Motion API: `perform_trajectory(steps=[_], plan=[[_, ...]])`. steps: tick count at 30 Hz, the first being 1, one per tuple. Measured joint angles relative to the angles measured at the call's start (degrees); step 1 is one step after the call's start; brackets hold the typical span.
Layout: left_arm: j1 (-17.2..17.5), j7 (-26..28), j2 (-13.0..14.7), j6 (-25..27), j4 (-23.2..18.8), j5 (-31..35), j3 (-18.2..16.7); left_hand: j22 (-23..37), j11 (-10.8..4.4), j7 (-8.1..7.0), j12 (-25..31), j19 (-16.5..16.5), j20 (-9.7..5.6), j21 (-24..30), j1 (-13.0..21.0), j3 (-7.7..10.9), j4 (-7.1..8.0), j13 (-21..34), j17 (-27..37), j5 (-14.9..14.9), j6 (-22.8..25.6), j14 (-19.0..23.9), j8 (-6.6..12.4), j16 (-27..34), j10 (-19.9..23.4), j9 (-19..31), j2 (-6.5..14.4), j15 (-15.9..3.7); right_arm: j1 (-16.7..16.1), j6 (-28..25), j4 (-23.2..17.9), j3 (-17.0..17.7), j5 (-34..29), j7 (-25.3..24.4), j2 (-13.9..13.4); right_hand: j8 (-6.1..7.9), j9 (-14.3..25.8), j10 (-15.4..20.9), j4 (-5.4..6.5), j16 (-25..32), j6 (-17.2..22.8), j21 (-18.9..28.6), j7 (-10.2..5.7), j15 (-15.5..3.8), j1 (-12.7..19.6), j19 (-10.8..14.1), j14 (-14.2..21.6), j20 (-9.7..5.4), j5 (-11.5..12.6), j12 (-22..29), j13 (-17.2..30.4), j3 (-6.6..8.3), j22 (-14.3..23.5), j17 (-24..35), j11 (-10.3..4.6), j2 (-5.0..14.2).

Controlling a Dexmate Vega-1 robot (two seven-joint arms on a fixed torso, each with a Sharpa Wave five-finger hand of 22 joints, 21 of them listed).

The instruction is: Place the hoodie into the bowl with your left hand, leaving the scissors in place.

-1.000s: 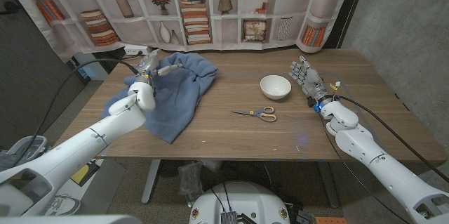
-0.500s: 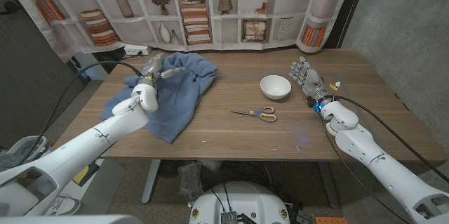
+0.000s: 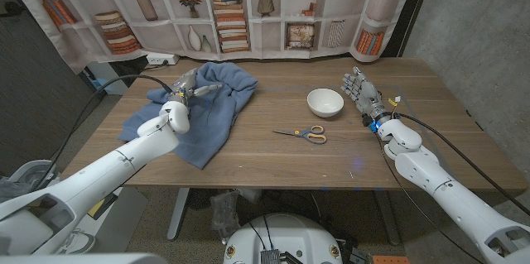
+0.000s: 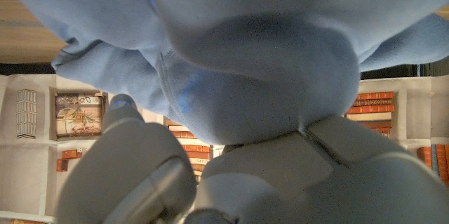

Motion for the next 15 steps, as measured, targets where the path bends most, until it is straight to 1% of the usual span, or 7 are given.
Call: perform_trajectory(steps=[6,10,12,15], plan=[[-0.30,-0.56,-0.21,0.21,0.56,-0.32,0.39,0.00,0.00,0.00,0.00,0.00,0.00,0.00,0.16,0.00,0.00,0.00,0.00,0.25,0.00,0.12,0.00,0.00,0.00,-0.01,0.16,-0.12,0.40,0.00,0.55,-0.10,0.02,0.18,0.19,0.00,0.00,0.00,-0.01,0.00,0.00,0.00,0.00,0.00,0.00,0.00,0.00,0.00,0.00,0.00,0.00,-0.01,0.00,0.00,0.00,0.00],[-0.67,-1.22,-0.30,0.79,0.88,-0.40,0.72,0.00,0.00,-0.01,0.00,0.04,0.03,0.00,0.39,0.00,0.00,0.00,0.00,0.25,0.02,0.89,0.00,0.22,0.00,-0.01,0.39,-0.15,0.72,0.00,1.03,-0.19,0.05,0.35,0.34,0.00,0.00,0.00,-0.24,0.00,0.00,0.00,0.00,0.00,0.00,0.00,0.00,0.00,0.00,0.00,0.00,-0.24,0.00,0.00,0.00,0.00],[-0.67,-1.54,-0.30,1.07,0.88,-0.41,0.72,0.00,-0.07,-0.31,0.29,0.41,0.40,0.00,0.39,-0.17,-0.17,0.00,0.00,0.25,0.31,1.15,0.00,0.39,0.07,-0.01,0.39,-0.05,0.93,0.00,1.37,-0.25,0.05,0.35,0.46,0.00,0.00,0.00,-0.24,0.00,0.00,0.00,0.00,0.00,0.00,0.00,-0.01,0.00,0.00,0.00,0.00,-0.24,0.00,0.00,0.00,0.00],[-0.67,-2.22,-0.30,1.66,0.88,-0.42,0.72,0.22,-0.31,-0.62,0.40,0.41,0.40,0.00,0.39,-0.23,-0.23,0.00,0.00,0.25,0.01,1.37,0.00,0.39,0.31,-0.01,0.39,-0.27,1.18,0.00,1.74,-0.30,0.05,0.35,0.58,0.00,0.00,0.00,-0.24,0.00,0.00,0.00,0.00,-0.01,0.00,0.00,-0.01,0.00,0.00,0.00,0.00,-0.24,0.00,-0.01,0.00,0.00]])
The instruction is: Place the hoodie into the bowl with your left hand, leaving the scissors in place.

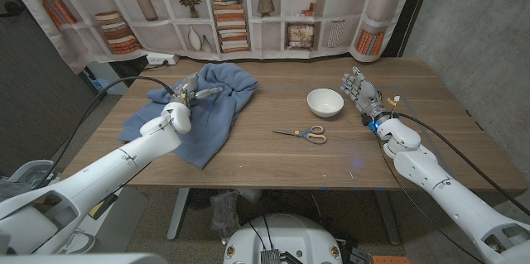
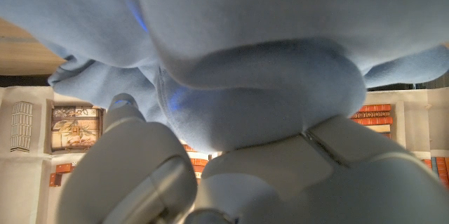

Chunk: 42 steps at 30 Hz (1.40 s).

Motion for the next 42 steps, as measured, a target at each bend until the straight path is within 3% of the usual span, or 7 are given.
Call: perform_trajectory(steps=[15,26,39,42], plan=[[-3.72,-5.06,0.29,3.92,0.50,0.60,3.52,0.25,0.51,-1.37,0.21,2.75,0.25,1.01,2.33,-0.44,-0.51,-0.01,0.00,0.24,-0.76,1.72,0.00,0.43,0.72,0.05,0.91,-0.59,-0.13,-0.04,0.07,0.08,0.29,0.81,-0.09,0.00,0.00,0.00,0.00,0.00,0.00,0.00,0.00,0.00,0.23,-0.02,-0.01,0.01,0.00,0.00,0.00,0.00,0.00,0.00,0.00,0.23],[-4.95,-6.28,0.64,4.17,0.33,0.69,4.59,0.58,-0.19,-2.06,0.44,17.74,0.33,5.22,14.97,3.14,-5.02,0.29,0.29,0.42,-0.81,7.73,0.45,1.06,1.61,0.05,6.04,-2.39,-0.47,-0.24,-0.43,0.20,0.38,0.60,-0.36,0.00,0.00,0.00,0.01,0.00,0.22,0.00,-0.22,-0.01,0.23,-0.06,-0.01,0.75,0.00,0.00,0.00,0.00,0.00,-0.01,0.00,0.23],[-4.98,-6.19,0.73,4.58,-0.15,0.40,4.55,0.36,-1.25,-2.56,0.48,24.58,0.37,6.31,22.70,5.49,-6.87,0.29,0.56,-1.22,0.33,9.69,0.79,1.06,2.44,0.31,8.62,-3.21,-0.59,-0.28,-0.64,0.22,0.40,0.51,-0.37,0.00,0.00,0.00,0.01,0.00,0.21,0.00,-0.22,-0.01,0.23,-0.08,-0.01,0.72,0.00,0.00,0.00,0.00,0.00,-0.01,0.00,0.23],[-4.94,-6.08,0.73,4.72,-0.20,0.35,4.51,0.13,-1.14,-2.44,0.48,26.56,0.51,6.56,27.33,7.50,-7.11,0.29,0.82,-2.86,1.47,10.75,1.01,1.06,2.56,0.31,10.23,-3.37,-0.59,-0.35,-0.66,0.19,0.42,0.52,-0.37,0.00,0.00,0.00,0.01,0.00,0.21,0.00,-0.21,-0.01,0.23,-0.09,-0.01,0.72,0.00,0.00,0.00,0.00,0.00,-0.01,0.00,0.23]])
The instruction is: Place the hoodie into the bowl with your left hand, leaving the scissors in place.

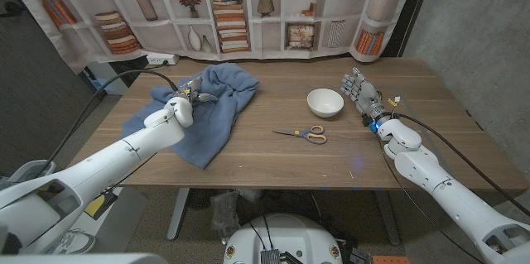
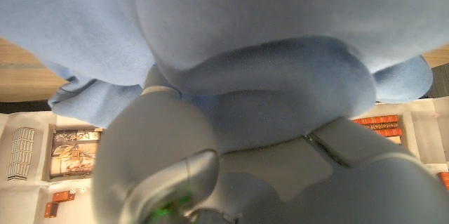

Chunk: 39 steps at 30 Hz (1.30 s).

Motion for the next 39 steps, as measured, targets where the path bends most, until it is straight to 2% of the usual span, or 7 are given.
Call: perform_trajectory(steps=[9,18,25,29,31,35,39], plan=[[0.05,-0.06,0.16,0.66,-0.34,-0.02,0.05,-0.09,-0.10,0.64,0.40,1.63,0.00,-0.75,11.37,5.56,-0.52,-0.01,0.53,-5.10,3.90,1.76,0.78,0.00,2.37,0.16,4.88,0.26,0.07,-0.13,0.00,-0.19,0.02,0.10,0.11,0.00,0.00,0.00,-0.24,0.00,0.00,0.00,0.00,0.00,0.00,-0.21,0.00,0.21,0.00,0.00,0.00,-0.24,0.00,0.00,0.00,0.00],[0.09,0.40,0.17,1.27,-0.48,0.09,0.10,0.06,-0.53,0.63,1.95,10.19,-1.01,1.07,19.04,9.57,-0.05,0.28,1.37,-8.11,13.98,9.10,3.27,1.73,9.52,0.44,5.21,-2.09,0.22,-0.26,0.02,-0.35,0.02,0.15,0.25,0.00,0.00,0.00,-0.48,0.00,0.00,0.00,0.00,0.23,0.00,0.10,0.23,0.52,0.00,0.00,0.00,0.00,0.00,0.00,0.00,0.00],[0.48,1.52,-0.03,1.40,-0.49,0.09,-0.28,0.08,-0.68,1.33,3.78,16.06,-5.04,3.27,23.51,12.23,0.08,0.75,3.51,-8.95,22.88,16.73,5.46,4.14,16.87,0.80,5.29,-3.98,0.23,-0.33,0.02,-0.49,0.02,0.18,0.33,0.00,0.00,0.00,-0.48,0.00,0.00,0.00,0.00,0.32,0.00,0.10,0.32,0.51,0.00,0.00,0.00,0.01,0.00,-0.01,0.00,0.00],[0.55,1.90,-0.16,1.48,-0.49,0.03,-0.42,0.48,-1.13,1.52,4.65,16.16,-5.14,4.17,24.85,13.24,0.16,1.26,4.97,-9.07,26.80,19.34,6.66,5.11,19.58,1.24,5.61,-4.00,0.24,-0.36,0.00,-0.57,-0.01,0.19,0.35,0.00,0.00,0.00,-0.48,0.00,0.00,0.00,0.00,0.32,0.00,0.30,0.32,0.72,0.00,0.00,0.00,0.00,0.00,-0.01,0.00,0.00],[0.56,2.08,-0.22,1.53,-0.49,0.02,-0.46,0.49,-1.34,1.51,5.17,16.42,-5.47,4.43,25.75,13.73,0.16,1.66,5.78,-9.13,29.22,21.26,7.69,5.92,20.65,1.63,5.73,-4.12,0.24,-0.37,-0.01,-0.59,-0.04,0.19,0.36,0.00,0.00,0.00,-0.48,0.00,0.00,0.00,0.00,0.32,0.00,0.30,0.32,0.71,0.00,0.00,0.00,0.00,0.00,-0.01,0.00,0.00],[0.59,2.94,-0.29,1.66,-0.48,0.02,-0.50,0.91,-0.85,2.73,6.85,18.57,-9.04,6.47,27.28,14.36,0.15,2.99,7.92,-9.24,34.89,25.42,10.51,7.47,23.88,3.04,5.31,-4.43,0.29,-0.42,-0.10,-0.67,-0.06,0.16,0.41,0.00,0.00,0.00,-0.48,0.00,0.00,0.00,0.00,0.31,0.00,0.53,0.31,0.93,0.00,0.00,0.00,0.01,0.00,-0.01,0.00,0.00],[0.59,3.75,-0.29,1.66,-0.48,-0.20,-0.50,2.39,-0.29,3.35,9.40,17.74,-9.88,11.32,28.86,14.91,0.09,6.09,11.57,-9.45,38.60,30.65,15.26,11.20,28.96,6.06,3.73,-3.37,0.41,-0.42,-0.12,-0.78,-0.06,0.16,0.46,0.00,0.00,0.00,-0.48,0.00,0.00,0.00,0.00,0.31,0.00,0.51,0.31,0.92,0.00,0.00,0.00,0.01,0.00,-0.01,0.00,0.00]])
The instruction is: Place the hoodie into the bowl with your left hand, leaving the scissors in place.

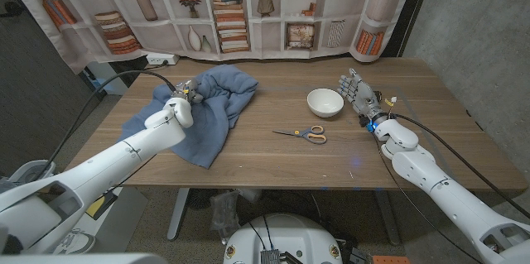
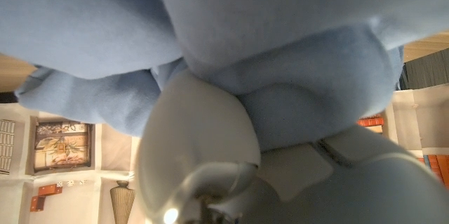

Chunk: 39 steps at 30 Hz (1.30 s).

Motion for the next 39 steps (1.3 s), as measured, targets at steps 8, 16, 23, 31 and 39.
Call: perform_trajectory(steps=[8,16,23,31,39], plan=[[0.58,0.54,-0.36,-0.05,0.03,-0.91,-1.02,3.06,0.44,1.20,0.96,0.78,0.78,8.22,1.88,-1.77,0.12,4.56,0.00,-0.01,1.35,1.19,3.81,5.73,2.77,4.30,-1.88,1.17,0.25,-0.28,-0.02,-0.23,-0.16,-0.03,0.05,0.00,0.00,0.00,0.00,0.00,0.00,0.00,0.00,0.00,0.00,0.31,0.00,0.31,0.00,0.00,0.00,0.00,0.00,0.00,0.00,0.00],[1.47,1.99,-1.02,0.02,-0.13,-1.61,-2.62,3.12,1.13,1.68,0.96,1.16,1.16,12.53,2.04,-2.34,0.39,6.86,0.00,-0.17,1.86,1.88,4.60,6.46,3.55,6.13,-2.04,1.71,0.58,-0.62,-0.02,-0.36,-0.37,0.12,0.08,0.00,0.00,0.00,0.00,0.00,0.00,0.00,0.00,0.00,0.00,0.31,0.00,0.31,0.00,0.00,0.00,0.00,0.00,0.00,0.00,0.01],[1.89,1.99,-1.48,0.02,-0.36,-1.61,-3.47,5.16,1.33,2.20,0.96,1.48,1.48,14.45,2.04,-2.72,0.94,8.04,0.00,-0.43,2.56,2.65,5.29,6.50,3.82,6.97,-2.04,2.48,0.58,-0.67,-0.02,-0.36,-0.44,0.49,0.08,0.00,0.00,0.00,-0.17,0.00,0.00,0.00,0.00,-0.01,-0.47,0.31,-0.01,0.31,0.00,0.00,0.00,-0.17,0.00,0.00,0.00,0.46],[2.43,1.99,-1.63,0.02,-1.34,-1.61,-4.96,5.57,0.53,2.00,2.13,2.30,2.30,19.05,1.76,-2.60,0.82,10.53,0.00,-0.65,4.18,3.77,7.08,6.61,8.34,8.70,-1.76,3.59,0.58,-0.67,-0.02,-0.36,-0.45,0.60,0.08,0.00,0.00,0.32,-0.16,0.00,0.00,0.00,0.00,-0.01,-0.46,0.31,-0.01,0.31,0.00,0.00,0.00,-0.17,0.00,0.00,0.32,0.47],[2.52,6.22,-1.59,-0.35,-2.34,-4.39,-5.46,6.72,0.54,1.87,2.19,2.31,2.31,20.27,1.72,-2.18,0.41,11.62,0.00,-0.83,4.69,4.09,8.28,6.68,9.52,10.22,-1.72,3.91,0.73,-0.67,-0.21,-0.33,-0.42,0.60,-0.27,0.00,0.00,0.32,-0.16,0.00,0.00,0.00,0.00,-0.01,-0.15,0.31,-0.01,0.31,0.00,0.00,0.00,-0.16,0.00,0.00,0.32,0.77]])
